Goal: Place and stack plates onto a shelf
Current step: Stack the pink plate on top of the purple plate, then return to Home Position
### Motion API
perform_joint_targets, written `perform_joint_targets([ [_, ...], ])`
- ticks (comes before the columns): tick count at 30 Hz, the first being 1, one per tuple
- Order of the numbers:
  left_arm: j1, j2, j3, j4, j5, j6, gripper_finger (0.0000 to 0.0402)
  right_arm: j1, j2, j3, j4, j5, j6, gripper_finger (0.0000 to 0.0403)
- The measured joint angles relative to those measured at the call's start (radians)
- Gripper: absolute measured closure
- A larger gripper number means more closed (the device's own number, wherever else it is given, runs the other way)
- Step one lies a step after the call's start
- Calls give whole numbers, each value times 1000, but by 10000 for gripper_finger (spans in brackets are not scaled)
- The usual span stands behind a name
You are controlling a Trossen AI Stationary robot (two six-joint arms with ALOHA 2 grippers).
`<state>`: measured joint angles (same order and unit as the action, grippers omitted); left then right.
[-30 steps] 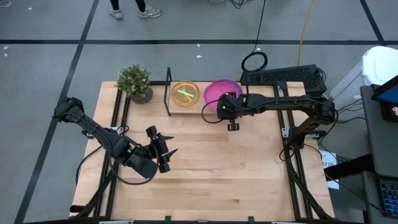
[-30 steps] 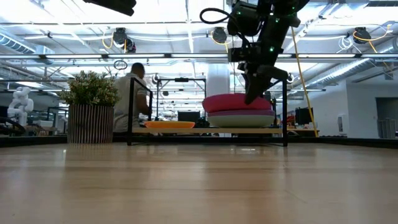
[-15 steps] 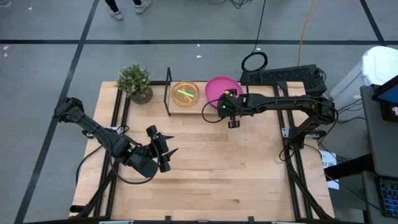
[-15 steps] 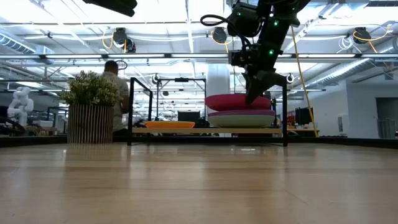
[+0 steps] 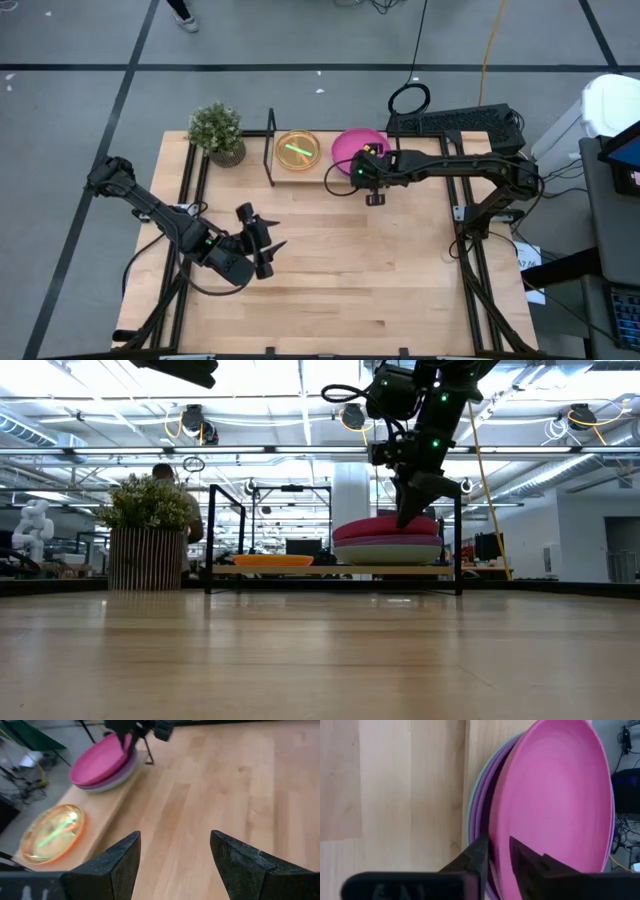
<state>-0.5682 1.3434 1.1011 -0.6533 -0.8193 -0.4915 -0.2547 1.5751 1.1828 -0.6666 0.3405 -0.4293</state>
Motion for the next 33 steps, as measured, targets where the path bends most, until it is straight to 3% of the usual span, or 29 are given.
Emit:
perform_joint_targets([
  [12,25,0,0,13,34,6,159,81,-159,-17,15,-7,171,290],
  [14,22,0,0,15,39,11,165,105,-208,-58,54,-50,191,289],
  [18,18,0,0,16,111,53,214,143,-349,-219,273,-159,244,294],
  [25,42,0,0,54,123,176,339,192,-623,-535,675,-241,248,321],
  [30,98,0,0,138,254,295,393,194,-767,-686,769,-240,204,389],
  [33,141,0,0,194,289,327,396,194,-832,-742,772,-241,204,394],
])
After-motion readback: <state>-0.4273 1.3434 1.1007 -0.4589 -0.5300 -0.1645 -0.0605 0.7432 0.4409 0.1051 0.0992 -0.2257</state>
